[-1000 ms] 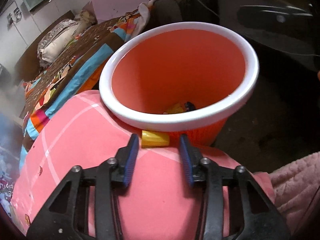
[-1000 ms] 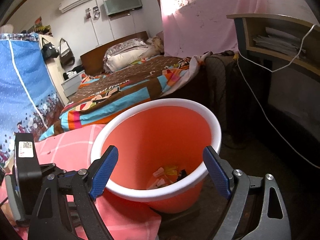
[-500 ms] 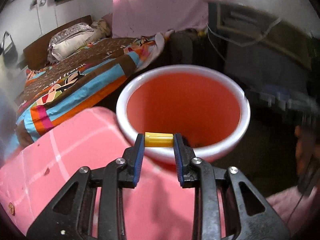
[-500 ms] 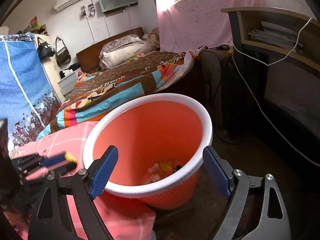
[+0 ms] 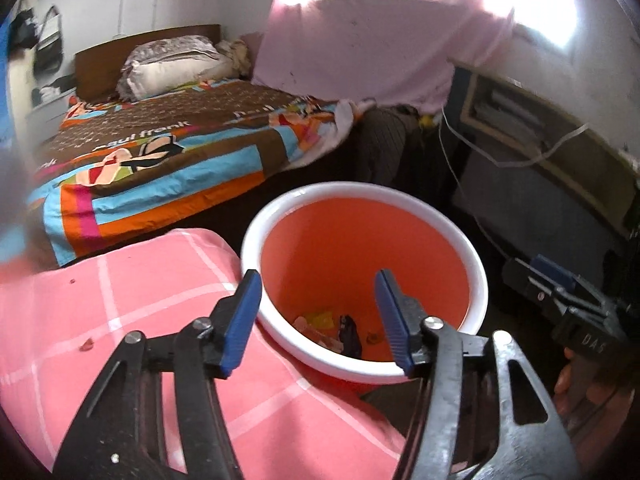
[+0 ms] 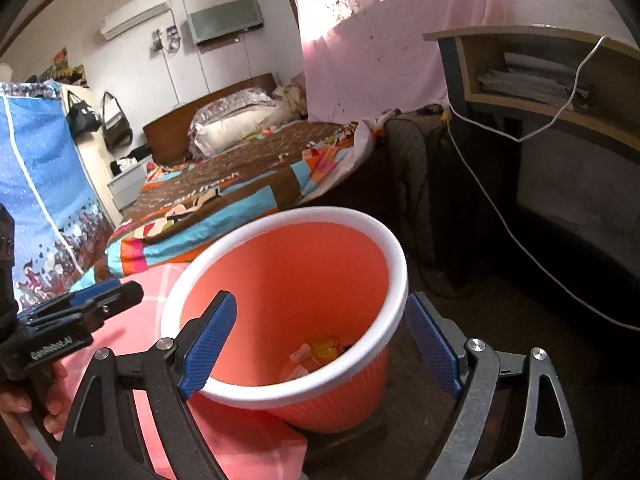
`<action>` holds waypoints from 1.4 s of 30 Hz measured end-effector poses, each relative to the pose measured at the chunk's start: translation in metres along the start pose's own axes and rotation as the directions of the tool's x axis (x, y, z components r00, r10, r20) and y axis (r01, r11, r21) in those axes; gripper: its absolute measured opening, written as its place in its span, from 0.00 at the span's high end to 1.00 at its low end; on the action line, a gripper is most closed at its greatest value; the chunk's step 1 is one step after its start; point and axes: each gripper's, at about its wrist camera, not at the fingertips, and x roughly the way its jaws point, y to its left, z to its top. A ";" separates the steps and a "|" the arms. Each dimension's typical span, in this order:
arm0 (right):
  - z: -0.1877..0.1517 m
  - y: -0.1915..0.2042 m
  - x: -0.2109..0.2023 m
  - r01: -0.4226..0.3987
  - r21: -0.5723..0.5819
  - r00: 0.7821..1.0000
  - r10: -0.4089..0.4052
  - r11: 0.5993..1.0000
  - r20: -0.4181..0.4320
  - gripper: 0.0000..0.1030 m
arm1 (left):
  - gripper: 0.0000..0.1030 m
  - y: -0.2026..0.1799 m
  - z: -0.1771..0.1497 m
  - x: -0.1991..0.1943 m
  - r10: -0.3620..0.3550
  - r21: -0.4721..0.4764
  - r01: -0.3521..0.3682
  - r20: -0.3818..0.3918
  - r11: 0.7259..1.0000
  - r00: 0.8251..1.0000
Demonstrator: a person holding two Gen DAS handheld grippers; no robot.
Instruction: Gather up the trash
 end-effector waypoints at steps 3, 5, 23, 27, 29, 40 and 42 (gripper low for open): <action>0.000 0.008 -0.010 -0.007 -0.013 0.999 0.007 1.000 0.050 0.16 | 0.25 0.007 -0.001 -0.018 0.030 -0.029 -0.028 0.056 0.999 0.998; 0.000 0.012 -0.016 -0.011 -0.016 0.996 0.012 1.000 0.088 0.15 | 0.19 0.013 -0.002 -0.031 0.044 -0.048 -0.040 0.093 0.998 0.995; -0.028 0.060 -0.093 -0.083 -0.108 0.905 0.120 0.991 0.409 0.00 | 0.00 0.051 -0.066 -0.167 0.282 -0.236 -0.204 0.368 0.950 0.886; -0.047 0.067 -0.112 -0.100 -0.136 0.887 0.150 0.986 0.436 0.00 | 0.00 0.053 -0.094 -0.193 0.332 -0.244 -0.251 0.389 0.937 0.859; -0.055 0.070 -0.119 -0.105 -0.152 0.884 0.162 0.983 0.439 0.00 | 0.00 0.053 -0.107 -0.203 0.358 -0.249 -0.276 0.393 0.928 0.847; -0.107 0.089 -0.155 -0.098 -0.216 0.895 0.181 0.972 0.409 0.00 | 0.00 0.059 -0.170 -0.239 0.439 -0.279 -0.351 0.387 0.894 0.811; -0.112 0.092 -0.159 -0.096 -0.232 0.895 0.186 0.968 0.406 0.00 | 0.00 0.060 -0.178 -0.241 0.446 -0.281 -0.359 0.377 0.890 0.811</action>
